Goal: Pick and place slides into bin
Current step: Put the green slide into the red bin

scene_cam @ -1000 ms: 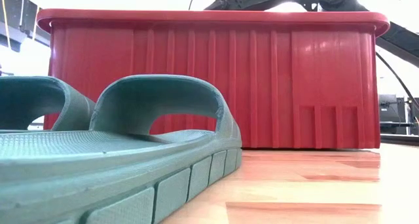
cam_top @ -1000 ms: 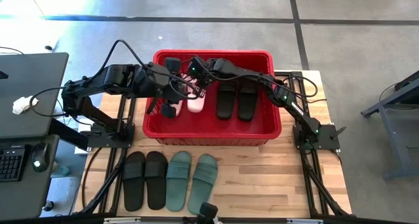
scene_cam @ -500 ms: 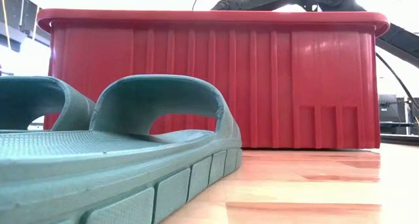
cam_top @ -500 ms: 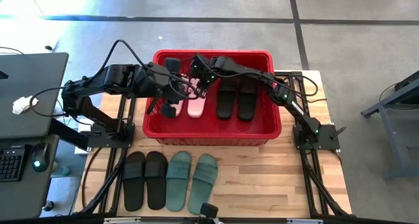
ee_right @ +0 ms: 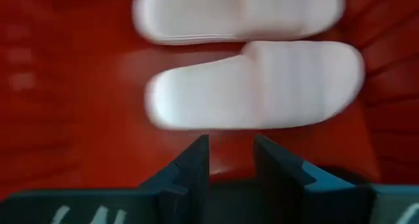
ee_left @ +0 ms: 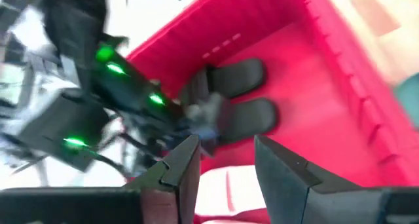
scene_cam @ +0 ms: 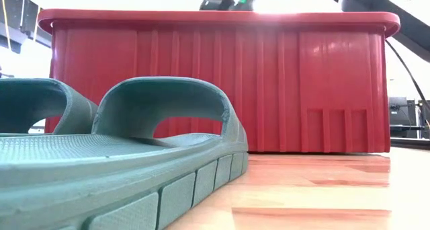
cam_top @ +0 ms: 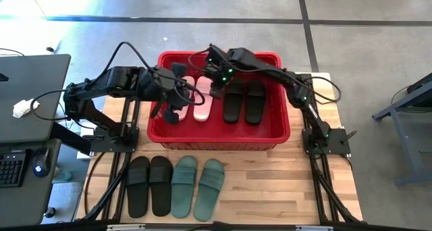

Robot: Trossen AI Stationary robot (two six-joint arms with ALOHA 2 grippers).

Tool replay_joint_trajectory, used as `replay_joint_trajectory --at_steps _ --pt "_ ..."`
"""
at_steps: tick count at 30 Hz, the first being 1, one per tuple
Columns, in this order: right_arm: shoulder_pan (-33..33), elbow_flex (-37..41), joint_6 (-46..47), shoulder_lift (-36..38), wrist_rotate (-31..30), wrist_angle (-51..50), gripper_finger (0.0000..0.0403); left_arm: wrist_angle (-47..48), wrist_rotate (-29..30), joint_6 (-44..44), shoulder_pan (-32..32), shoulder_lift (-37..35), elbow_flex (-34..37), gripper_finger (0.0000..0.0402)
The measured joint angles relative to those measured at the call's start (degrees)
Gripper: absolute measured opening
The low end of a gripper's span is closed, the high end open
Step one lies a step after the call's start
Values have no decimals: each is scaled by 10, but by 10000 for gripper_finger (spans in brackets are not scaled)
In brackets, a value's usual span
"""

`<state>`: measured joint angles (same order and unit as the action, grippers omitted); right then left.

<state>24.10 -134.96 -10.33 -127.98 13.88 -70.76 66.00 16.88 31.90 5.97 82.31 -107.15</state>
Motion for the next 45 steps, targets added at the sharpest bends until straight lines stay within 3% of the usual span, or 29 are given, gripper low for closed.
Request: replay_joint_trajectory --at_steps 6,14,19,22,26,38,41,45 --pt "-3 0 -26 63 100 -60 108 0 -94 -41 0 0 0 129" --pt "-36 0 22 149 142 -108 108 0 -352 -55 -9 0 0 129" --pt "-81 0 94 193 134 -109 108 0 -385 -70 -66 0 0 129" --pt "-118 0 139 209 102 -107 108 2 -362 -87 -120 0 0 129" --pt "-180 0 205 217 14 -108 108 19 -278 -110 -210 0 0 129" --pt "-369 0 287 218 -196 -175 108 90 114 -306 -431 32 0 129" --pt "-404 0 299 218 -240 -196 108 115 152 -339 -453 71 0 129" --pt "-448 0 296 226 -254 -192 108 145 150 -375 -458 133 0 129"
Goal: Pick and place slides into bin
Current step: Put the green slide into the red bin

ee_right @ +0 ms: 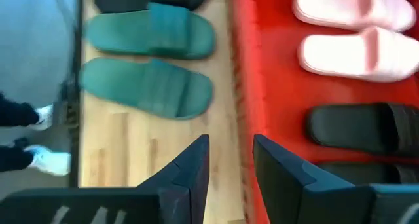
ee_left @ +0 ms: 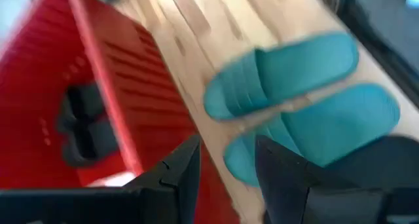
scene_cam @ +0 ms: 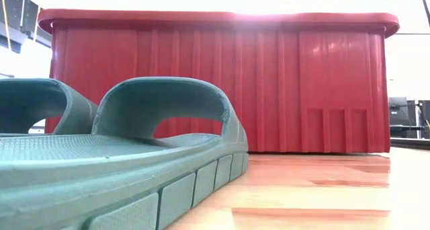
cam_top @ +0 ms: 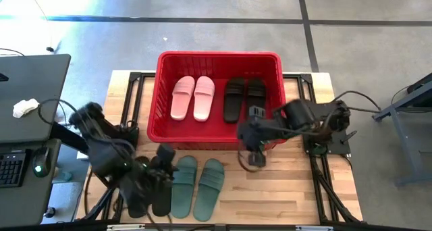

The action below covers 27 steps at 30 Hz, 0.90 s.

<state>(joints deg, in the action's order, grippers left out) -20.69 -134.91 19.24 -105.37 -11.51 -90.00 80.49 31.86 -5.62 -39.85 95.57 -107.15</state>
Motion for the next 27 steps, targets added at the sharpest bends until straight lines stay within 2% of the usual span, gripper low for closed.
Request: replay_joint_trajectory --at_steps 8,14,23,27 --pt "-61 5 3 22 -80 0 108 25 -22 -65 1 127 0 129" --pt "-83 5 2 22 -73 0 108 28 -39 -166 1 190 0 129" --pt "-114 5 -14 32 -68 0 108 35 -41 -266 -11 209 0 129" --pt "-141 47 9 65 -85 6 108 56 -27 -311 -35 209 0 129"
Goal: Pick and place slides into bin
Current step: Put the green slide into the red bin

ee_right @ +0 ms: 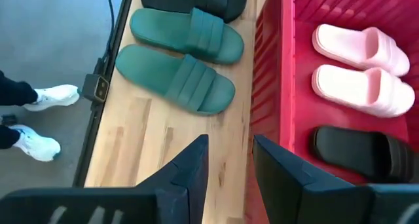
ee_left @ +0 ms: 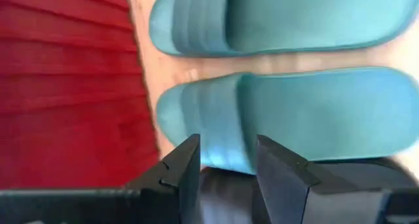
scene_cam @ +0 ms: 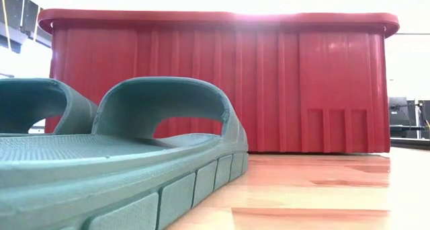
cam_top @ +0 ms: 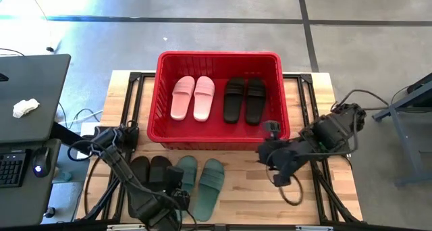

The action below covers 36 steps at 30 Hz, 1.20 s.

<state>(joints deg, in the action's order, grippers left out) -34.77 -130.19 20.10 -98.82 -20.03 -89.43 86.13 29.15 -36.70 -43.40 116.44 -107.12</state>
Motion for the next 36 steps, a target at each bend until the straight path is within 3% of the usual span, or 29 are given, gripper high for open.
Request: replay_joint_trajectory --at_steps 3,5,9,11,18,30,36 --pt "-30 76 26 51 -35 68 108 -23 15 -42 -17 -1 24 129" --pt "-42 145 11 89 -30 181 108 -23 7 -69 -25 -2 45 129" --pt "-40 283 -61 147 88 433 108 -51 -16 -88 -29 -5 92 129" --pt "-32 327 -86 165 114 500 108 -64 -18 -85 -27 -7 107 129" --pt "8 406 -93 209 7 444 108 -92 -7 -83 -26 -10 147 129" --pt "46 431 -101 221 9 434 108 -133 37 -102 -5 -10 210 129" --pt "49 431 -101 221 10 433 108 -153 24 -67 22 -10 225 129"
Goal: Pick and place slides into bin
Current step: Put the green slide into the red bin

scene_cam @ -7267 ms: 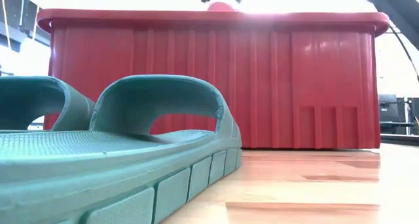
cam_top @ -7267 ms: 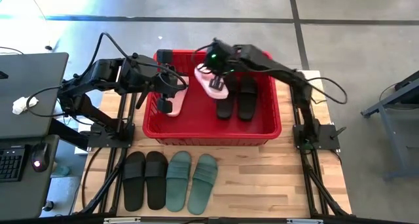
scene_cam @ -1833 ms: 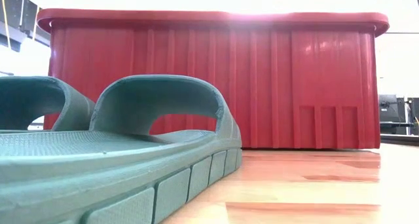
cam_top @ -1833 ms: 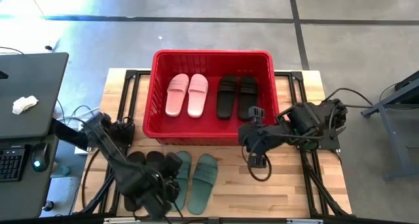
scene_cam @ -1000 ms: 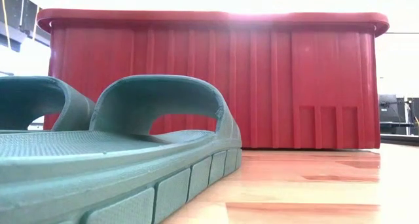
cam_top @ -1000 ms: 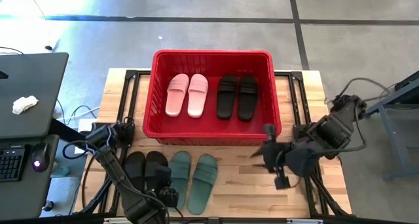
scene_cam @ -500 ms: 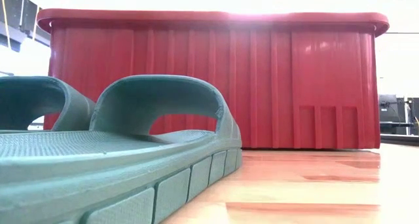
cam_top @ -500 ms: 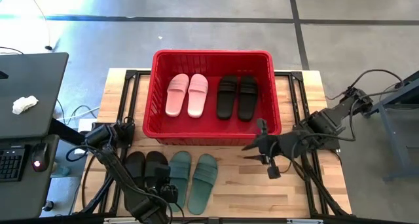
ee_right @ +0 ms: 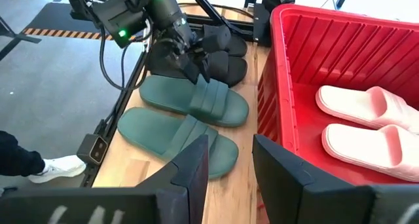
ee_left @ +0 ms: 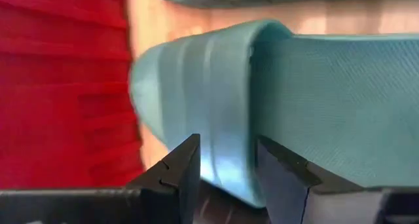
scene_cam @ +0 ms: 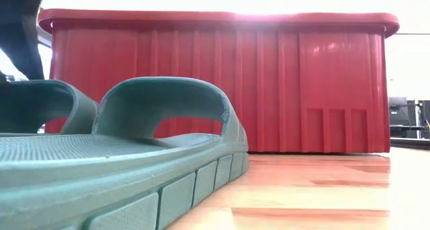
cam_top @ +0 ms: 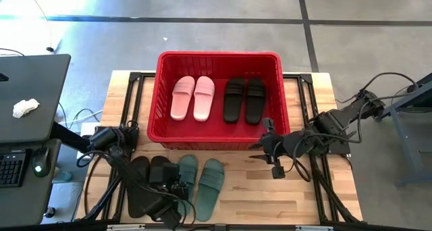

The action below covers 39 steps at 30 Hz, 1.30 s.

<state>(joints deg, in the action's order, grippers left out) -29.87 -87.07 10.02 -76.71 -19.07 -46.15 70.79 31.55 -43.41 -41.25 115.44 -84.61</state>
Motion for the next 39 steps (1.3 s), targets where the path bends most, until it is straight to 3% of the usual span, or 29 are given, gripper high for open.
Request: replay_joint_trajectory --at_steps 7,24,28,34,39 --pt "0 0 4 0 -8 -15 108 -18 4 35 5 0 5 129" --pt "0 -1 0 0 -25 -30 108 -41 -2 11 19 0 56 127" --pt "0 -1 0 0 -26 -30 108 -48 2 10 19 0 47 101" --pt "0 -1 -6 0 -40 -44 108 -51 3 7 19 0 29 12" --pt "0 -1 -6 0 -48 -54 108 -45 -1 -9 19 1 3 13"
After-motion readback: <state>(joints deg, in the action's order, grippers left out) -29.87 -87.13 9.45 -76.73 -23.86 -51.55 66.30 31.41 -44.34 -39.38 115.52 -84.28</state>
